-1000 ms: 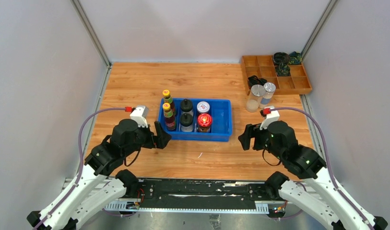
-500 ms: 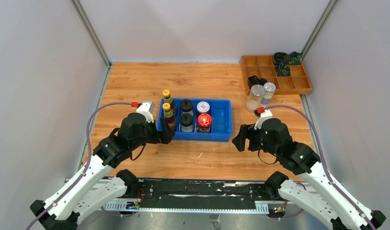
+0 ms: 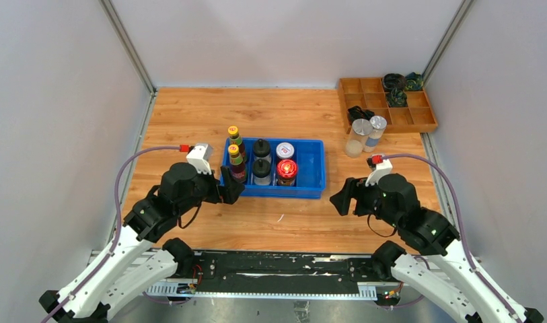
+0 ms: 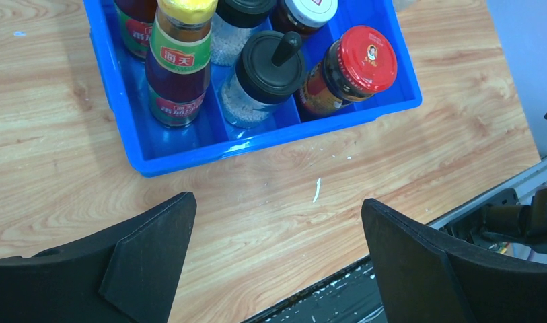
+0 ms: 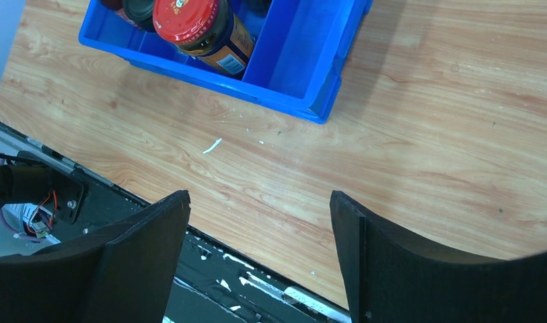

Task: Organize the condiment bottles
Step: Pick up the bottle from the corner of the board.

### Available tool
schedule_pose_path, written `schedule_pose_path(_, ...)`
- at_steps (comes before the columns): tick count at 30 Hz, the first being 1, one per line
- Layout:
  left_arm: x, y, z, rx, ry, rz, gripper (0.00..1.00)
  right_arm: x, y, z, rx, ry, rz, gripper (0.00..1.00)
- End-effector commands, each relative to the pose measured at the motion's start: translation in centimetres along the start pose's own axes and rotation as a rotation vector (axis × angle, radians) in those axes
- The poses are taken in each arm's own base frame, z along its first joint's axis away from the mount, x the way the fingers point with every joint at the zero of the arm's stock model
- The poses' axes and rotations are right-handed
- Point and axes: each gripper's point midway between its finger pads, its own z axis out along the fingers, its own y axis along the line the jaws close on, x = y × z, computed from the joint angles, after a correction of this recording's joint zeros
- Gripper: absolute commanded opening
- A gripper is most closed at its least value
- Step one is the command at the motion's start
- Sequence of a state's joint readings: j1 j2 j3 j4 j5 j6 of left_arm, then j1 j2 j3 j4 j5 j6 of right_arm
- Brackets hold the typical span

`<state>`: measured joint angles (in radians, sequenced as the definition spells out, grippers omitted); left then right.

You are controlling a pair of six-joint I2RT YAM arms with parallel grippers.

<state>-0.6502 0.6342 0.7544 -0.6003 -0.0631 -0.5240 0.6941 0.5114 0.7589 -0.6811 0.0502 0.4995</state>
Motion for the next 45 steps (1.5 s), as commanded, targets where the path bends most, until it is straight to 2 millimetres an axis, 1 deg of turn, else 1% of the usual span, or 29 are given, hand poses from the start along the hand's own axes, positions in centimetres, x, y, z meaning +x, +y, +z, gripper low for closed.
schedule_pose_path(1,1.0,0.0,-0.1,0.012,0.029,0.005,1.0,-0.2,-0.7,-0.5,0.026,-0.033,-0.018,0.82)
schedule_pose_path(6,0.9,0.0,-0.9,0.012,0.017,-0.017,1.0,-0.5,-0.2,0.2,0.007,-0.038,-0.021,0.82)
schedule_pose_path(11,0.8,0.3,-1.9,0.0,0.021,-0.012,1.0,0.0,0.1,1.4,-0.011,-0.027,-0.018,0.82)
schedule_pose_path(15,1.0,0.7,-2.3,-0.013,0.02,-0.008,1.0,0.4,0.1,1.9,-0.017,-0.021,-0.02,0.82)
schedule_pose_path(21,1.3,0.7,-2.4,-0.013,0.019,-0.022,1.0,0.7,0.2,2.1,-0.033,-0.029,-0.004,0.82)
schedule_pose_path(25,1.3,0.9,-2.1,-0.026,0.024,-0.023,1.0,1.0,0.1,2.3,-0.03,-0.021,-0.005,0.82)
schedule_pose_path(30,1.0,0.9,-1.9,-0.028,0.016,-0.017,1.0,1.2,-0.4,2.0,-0.02,-0.041,0.003,0.82)
schedule_pose_path(36,0.9,0.8,-1.5,-0.024,0.013,-0.002,1.0,0.1,-2.0,1.0,0.074,-0.081,-0.011,0.82)
schedule_pose_path(38,0.9,0.8,-1.4,-0.023,0.009,-0.001,1.0,-0.6,-2.7,0.7,0.116,-0.104,-0.021,0.82)
schedule_pose_path(41,0.7,0.7,-1.7,-0.014,-0.007,-0.005,1.0,-1.7,-3.4,0.5,0.175,-0.126,-0.046,0.82)
schedule_pose_path(45,0.6,0.6,-2.6,0.009,-0.036,-0.014,1.0,-3.8,-3.8,0.7,0.236,-0.145,-0.101,0.83)
